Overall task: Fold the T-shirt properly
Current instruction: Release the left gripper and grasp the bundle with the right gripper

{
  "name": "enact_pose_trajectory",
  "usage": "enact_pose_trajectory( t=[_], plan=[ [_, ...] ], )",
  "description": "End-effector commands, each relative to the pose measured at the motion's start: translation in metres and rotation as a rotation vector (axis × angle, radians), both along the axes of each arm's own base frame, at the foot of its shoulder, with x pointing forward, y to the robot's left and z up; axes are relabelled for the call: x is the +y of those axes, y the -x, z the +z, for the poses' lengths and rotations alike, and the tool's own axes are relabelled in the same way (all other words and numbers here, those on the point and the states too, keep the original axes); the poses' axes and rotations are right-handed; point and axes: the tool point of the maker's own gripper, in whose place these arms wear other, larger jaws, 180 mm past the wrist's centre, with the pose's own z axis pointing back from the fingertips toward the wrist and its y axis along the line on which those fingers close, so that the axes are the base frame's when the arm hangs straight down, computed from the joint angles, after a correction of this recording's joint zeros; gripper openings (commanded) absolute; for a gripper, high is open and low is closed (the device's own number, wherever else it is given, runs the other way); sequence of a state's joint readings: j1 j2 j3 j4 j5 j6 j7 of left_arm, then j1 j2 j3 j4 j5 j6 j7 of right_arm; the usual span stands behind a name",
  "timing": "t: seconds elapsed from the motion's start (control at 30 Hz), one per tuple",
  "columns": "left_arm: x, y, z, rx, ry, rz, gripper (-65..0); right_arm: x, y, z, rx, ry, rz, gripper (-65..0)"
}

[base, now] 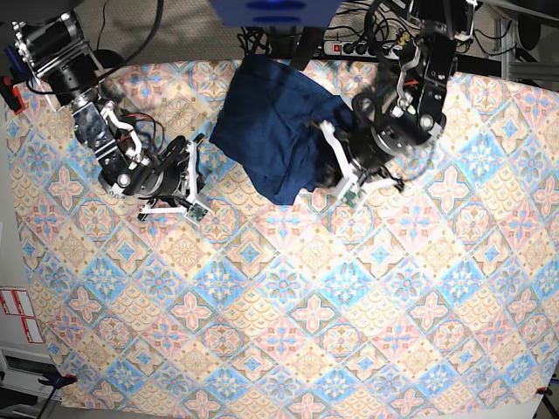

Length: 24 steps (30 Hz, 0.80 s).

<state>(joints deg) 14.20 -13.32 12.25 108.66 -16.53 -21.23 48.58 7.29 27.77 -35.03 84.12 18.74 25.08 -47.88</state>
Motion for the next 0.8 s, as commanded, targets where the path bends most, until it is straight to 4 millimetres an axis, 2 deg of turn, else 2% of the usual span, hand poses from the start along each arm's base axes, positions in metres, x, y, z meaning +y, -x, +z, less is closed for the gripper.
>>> enact_pose_trajectory(
  t=[0.0, 0.07, 0.17, 0.23, 0.37, 0.6, 0.77],
  plan=[
    [-0.006, 0.002, 0.008, -0.007, 0.050, -0.001, -64.7, 0.011, -0.011, 0.012, -0.037, -0.049, -0.001, -65.0],
    [-0.016, 0.012, 0.001, 0.027, 0.069, -0.023, -65.0, 0.015, -0.014, 0.014, -0.042, -0.063, -0.010, -65.0],
    [-0.011, 0.019, -0.016, 0.073, 0.052, -0.013, -65.0, 0.017, -0.013, 0.013, -0.038, -0.064, -0.007, -65.0],
    [0.000, 0.019, -0.031, 0.112, 0.031, 0.012, -65.0, 0.017, -0.012, 0.013, -0.038, -0.064, -0.005, -65.0],
    [0.038, 0.016, -0.057, 0.150, -0.069, 0.089, -65.0, 0.018, -0.006, 0.010, -0.027, -0.069, -0.006, -65.0],
    [0.074, 0.016, -0.068, 0.131, -0.245, 0.100, -65.0, 0.019, 0.002, 0.005, -0.011, -0.070, -0.005, -65.0],
    [0.083, 0.019, -0.077, 0.145, -0.295, 0.096, -65.0, 0.038, 0.010, 0.023, -0.052, -0.114, 0.041, -65.0]
  ],
)
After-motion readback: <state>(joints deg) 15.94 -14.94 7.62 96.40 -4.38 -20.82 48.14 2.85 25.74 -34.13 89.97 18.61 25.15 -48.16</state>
